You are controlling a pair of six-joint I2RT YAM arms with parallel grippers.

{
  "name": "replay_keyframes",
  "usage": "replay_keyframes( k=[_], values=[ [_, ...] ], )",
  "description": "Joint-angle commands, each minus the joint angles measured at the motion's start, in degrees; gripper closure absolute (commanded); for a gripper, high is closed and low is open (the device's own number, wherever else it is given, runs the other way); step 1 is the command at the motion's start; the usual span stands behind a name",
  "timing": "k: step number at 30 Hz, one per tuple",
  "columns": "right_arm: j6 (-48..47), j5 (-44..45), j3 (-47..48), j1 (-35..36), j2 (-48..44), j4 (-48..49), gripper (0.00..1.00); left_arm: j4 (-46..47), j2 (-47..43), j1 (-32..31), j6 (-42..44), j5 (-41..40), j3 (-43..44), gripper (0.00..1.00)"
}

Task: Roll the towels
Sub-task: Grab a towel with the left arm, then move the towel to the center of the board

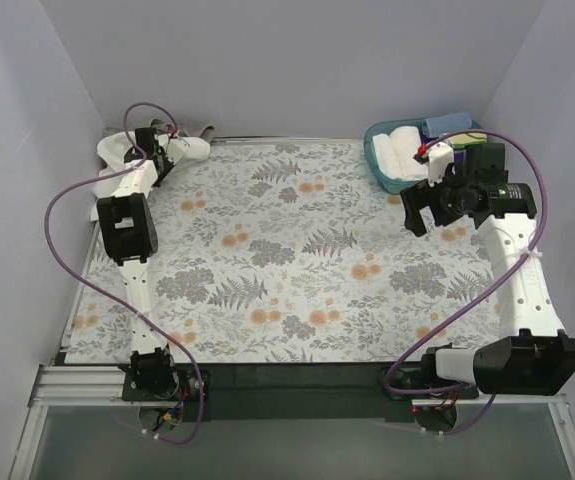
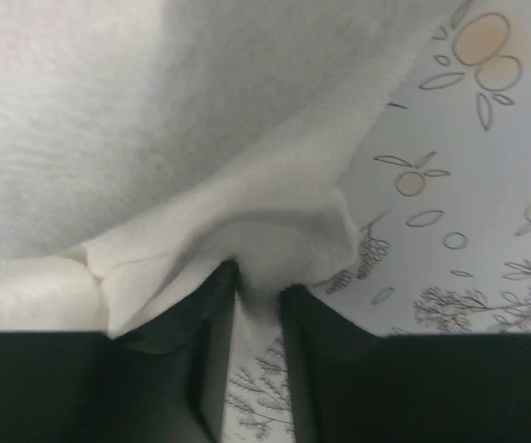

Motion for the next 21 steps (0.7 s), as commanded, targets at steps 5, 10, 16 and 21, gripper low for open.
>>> replay_keyframes(
  k=[5,10,16,21],
  values=[
    [-0.01,-4.28,3.0,0.01,1.69,0.43,0.02,-14.66,-12.17,-1.33,1.17,19.93,2.72,1.0],
    [-0.02,-7.52,8.09,-0.07,4.76,0.43,0.02,-25.38,-27.04,-6.59,6.78,32.11,-7.97,1.0],
    [0.77,-11.57,11.71,-0.07,8.98,0.34,0.02,-43.74,-41.47,-18.27,14.61,45.2,-20.37,1.0],
    [0.34,-14.29,10.66,-0.07,10.13,-0.01,0.02,-50.8,-50.61,-28.13,19.89,47.77,-37.68,1.0]
  ],
)
